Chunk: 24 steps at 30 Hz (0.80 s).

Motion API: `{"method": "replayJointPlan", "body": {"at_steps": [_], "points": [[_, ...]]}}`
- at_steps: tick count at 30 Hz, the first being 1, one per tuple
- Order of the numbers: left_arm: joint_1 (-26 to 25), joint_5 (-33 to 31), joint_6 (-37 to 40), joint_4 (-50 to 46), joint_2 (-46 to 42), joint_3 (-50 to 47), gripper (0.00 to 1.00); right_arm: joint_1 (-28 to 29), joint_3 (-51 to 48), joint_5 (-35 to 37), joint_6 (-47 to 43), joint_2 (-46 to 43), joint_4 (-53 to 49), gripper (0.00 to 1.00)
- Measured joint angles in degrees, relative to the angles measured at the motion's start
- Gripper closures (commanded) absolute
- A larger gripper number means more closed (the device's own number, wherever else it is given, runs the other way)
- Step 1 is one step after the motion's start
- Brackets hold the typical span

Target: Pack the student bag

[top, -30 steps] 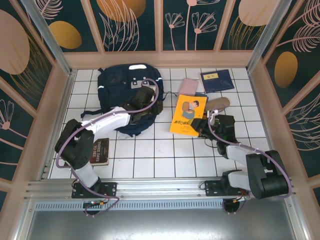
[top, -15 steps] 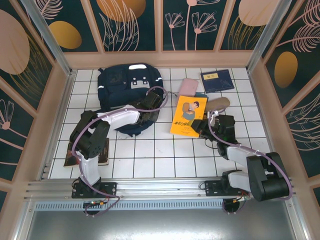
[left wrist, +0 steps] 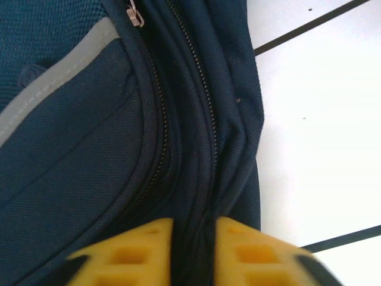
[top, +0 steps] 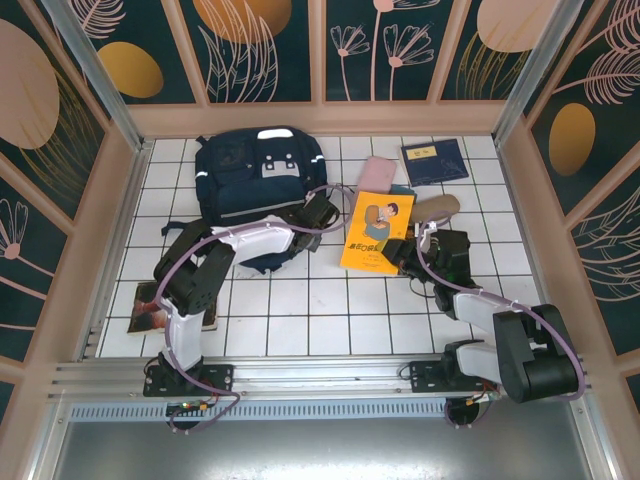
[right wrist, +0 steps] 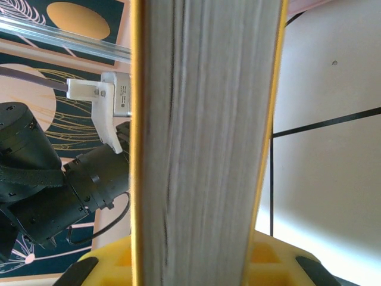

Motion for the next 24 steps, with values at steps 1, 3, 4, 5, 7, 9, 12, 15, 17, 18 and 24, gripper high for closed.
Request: {"method": "replayJointPlan", "body": {"at_steps": [1,3,4,5,7,9,12,15,17,18,24], "points": [[-0.22,-0.72,-0.02,-0.33,-0.02,0.22,0.96,0.15,0.0,0.0,0.0,0.0,0.0,1.0],[-0.57,-1.84,0.02,-0.9,-0.17,0.66,1.0,0.81,0.0,0.02,0.0,0.0,0.0,1.0],[-0.66,-2.03,-0.07,-1.2,-0.35,0.81,1.0,1.2,0.0,0.02,0.0,0.0,0.0,1.0],[-0.63,-2.05,-0.11,-1.73,-0.68,1.09,1.0,1.86,0.0,0.04,0.0,0.0,0.0,1.0],[-0.63,-2.05,-0.15,-2.93,-1.53,2.1,1.0,3.17,0.0,0.02,0.24,0.09,0.2,1.0],[-0.57,-2.08,-0.37,-4.26,-2.8,3.65,1.0,4.57,0.09,0.0,0.81,0.74,1.11,1.0],[-0.44,-2.12,-0.5,-5.57,-5.07,6.4,1.0,7.23,1.33,-0.04,2.27,4.04,3.17,1.0],[0.15,-2.16,-0.5,-6.38,-7.3,9.46,1.0,10.12,3.54,-0.09,3.67,8.2,5.09,1.0],[0.42,-2.08,-0.5,-7.02,-8.41,11.52,1.0,11.91,5.38,-0.42,4.83,11.28,6.91,1.0],[0.46,-1.95,-0.5,-7.32,-8.76,12.22,1.0,12.48,6.29,-0.55,5.29,12.68,7.65,1.0],[0.44,-0.68,-0.5,-9.7,-9.51,16.24,1.0,15.74,15.47,-0.5,8.66,23.21,10.54,1.0]]}}
